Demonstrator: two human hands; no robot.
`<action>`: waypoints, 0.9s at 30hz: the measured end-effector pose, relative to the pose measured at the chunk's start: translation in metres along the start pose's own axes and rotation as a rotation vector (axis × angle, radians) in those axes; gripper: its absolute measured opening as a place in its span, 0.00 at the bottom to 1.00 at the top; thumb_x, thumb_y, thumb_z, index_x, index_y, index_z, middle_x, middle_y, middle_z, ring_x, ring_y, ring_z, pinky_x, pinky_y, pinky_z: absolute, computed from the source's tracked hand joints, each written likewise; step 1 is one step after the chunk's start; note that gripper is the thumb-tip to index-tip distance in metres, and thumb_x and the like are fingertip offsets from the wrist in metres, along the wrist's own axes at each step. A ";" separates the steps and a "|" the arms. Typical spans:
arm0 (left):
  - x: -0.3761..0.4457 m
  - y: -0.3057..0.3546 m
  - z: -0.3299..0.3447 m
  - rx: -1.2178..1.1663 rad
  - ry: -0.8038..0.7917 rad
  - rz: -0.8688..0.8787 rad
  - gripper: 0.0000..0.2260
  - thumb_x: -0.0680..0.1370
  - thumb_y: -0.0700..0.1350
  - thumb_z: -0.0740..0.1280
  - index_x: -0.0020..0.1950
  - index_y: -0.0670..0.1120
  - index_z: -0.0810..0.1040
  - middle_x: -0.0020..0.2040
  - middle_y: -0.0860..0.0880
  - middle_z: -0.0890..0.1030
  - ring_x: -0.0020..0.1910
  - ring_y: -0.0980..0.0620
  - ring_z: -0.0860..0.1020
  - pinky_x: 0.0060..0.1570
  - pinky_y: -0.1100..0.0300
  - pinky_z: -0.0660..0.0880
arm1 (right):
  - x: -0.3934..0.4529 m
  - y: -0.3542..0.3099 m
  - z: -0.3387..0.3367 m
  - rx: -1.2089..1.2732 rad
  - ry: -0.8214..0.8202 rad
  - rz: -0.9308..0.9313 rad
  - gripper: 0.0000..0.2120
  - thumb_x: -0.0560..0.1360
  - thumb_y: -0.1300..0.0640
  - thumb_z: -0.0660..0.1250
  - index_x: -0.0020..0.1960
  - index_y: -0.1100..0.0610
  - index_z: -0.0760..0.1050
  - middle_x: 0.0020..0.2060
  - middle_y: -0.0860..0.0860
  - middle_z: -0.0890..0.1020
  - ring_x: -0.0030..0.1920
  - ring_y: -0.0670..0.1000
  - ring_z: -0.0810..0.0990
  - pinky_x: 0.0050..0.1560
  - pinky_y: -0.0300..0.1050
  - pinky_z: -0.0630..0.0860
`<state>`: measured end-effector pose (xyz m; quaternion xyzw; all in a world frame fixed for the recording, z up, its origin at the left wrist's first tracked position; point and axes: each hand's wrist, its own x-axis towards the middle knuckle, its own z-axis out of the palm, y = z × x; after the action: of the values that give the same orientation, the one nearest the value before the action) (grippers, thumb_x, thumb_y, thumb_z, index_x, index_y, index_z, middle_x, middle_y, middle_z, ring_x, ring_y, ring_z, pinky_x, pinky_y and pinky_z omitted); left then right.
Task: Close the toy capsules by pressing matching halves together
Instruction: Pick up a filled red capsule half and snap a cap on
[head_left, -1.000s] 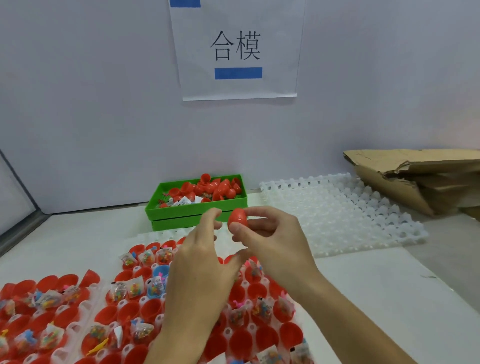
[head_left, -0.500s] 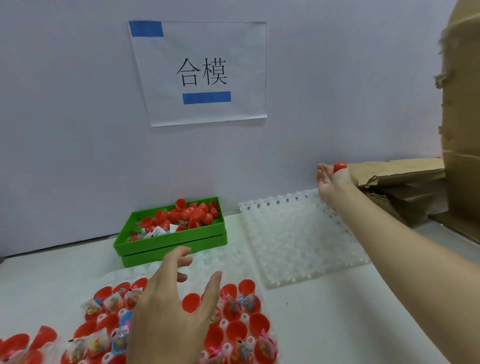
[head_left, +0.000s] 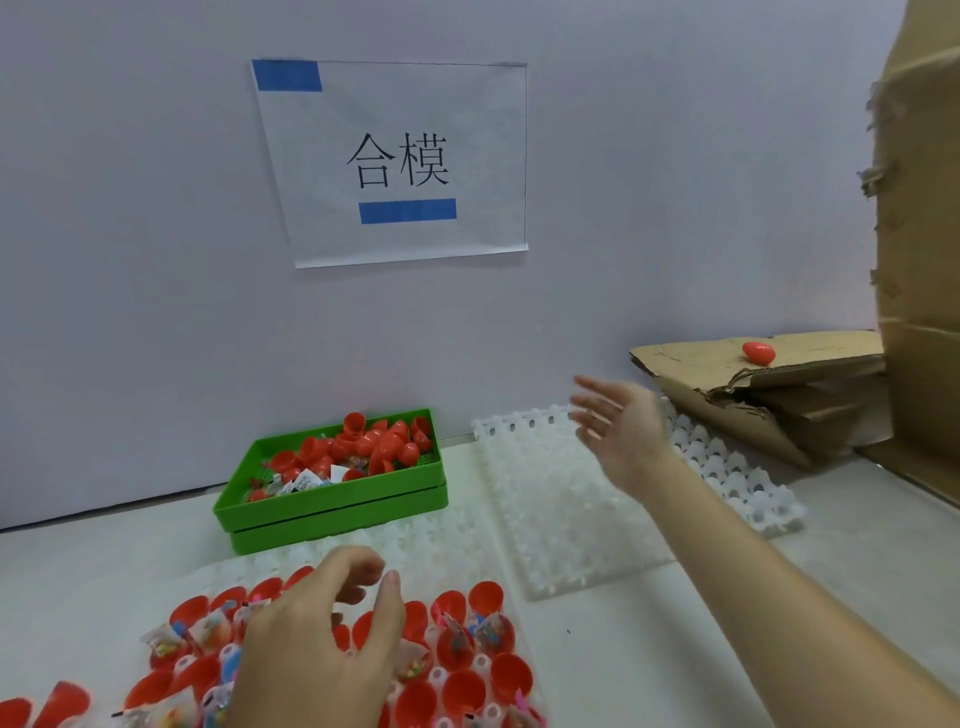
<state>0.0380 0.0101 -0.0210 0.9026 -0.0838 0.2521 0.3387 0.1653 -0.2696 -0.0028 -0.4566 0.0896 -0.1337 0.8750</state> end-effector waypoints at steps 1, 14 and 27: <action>0.000 0.000 -0.002 0.008 -0.072 -0.028 0.12 0.72 0.42 0.75 0.37 0.57 0.77 0.31 0.60 0.80 0.35 0.61 0.79 0.38 0.71 0.70 | -0.011 0.008 0.002 -0.118 -0.031 -0.019 0.13 0.78 0.62 0.59 0.54 0.63 0.81 0.36 0.54 0.81 0.34 0.50 0.77 0.37 0.41 0.71; 0.005 -0.014 -0.022 0.012 -0.221 -0.105 0.06 0.79 0.49 0.66 0.43 0.57 0.79 0.35 0.57 0.81 0.35 0.64 0.78 0.35 0.70 0.72 | -0.121 0.070 0.025 -0.935 -0.281 -0.437 0.16 0.75 0.65 0.67 0.44 0.45 0.83 0.37 0.41 0.84 0.42 0.41 0.81 0.39 0.31 0.75; 0.054 -0.057 -0.069 0.220 -0.212 -0.245 0.03 0.77 0.45 0.69 0.46 0.53 0.80 0.44 0.52 0.82 0.40 0.59 0.78 0.36 0.67 0.71 | -0.118 0.081 0.022 -0.966 -0.284 -0.420 0.15 0.76 0.65 0.66 0.44 0.46 0.83 0.37 0.43 0.85 0.43 0.39 0.81 0.39 0.28 0.74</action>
<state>0.0754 0.0996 0.0186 0.9591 0.0196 0.1202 0.2555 0.0718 -0.1714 -0.0530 -0.8281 -0.0716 -0.1863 0.5238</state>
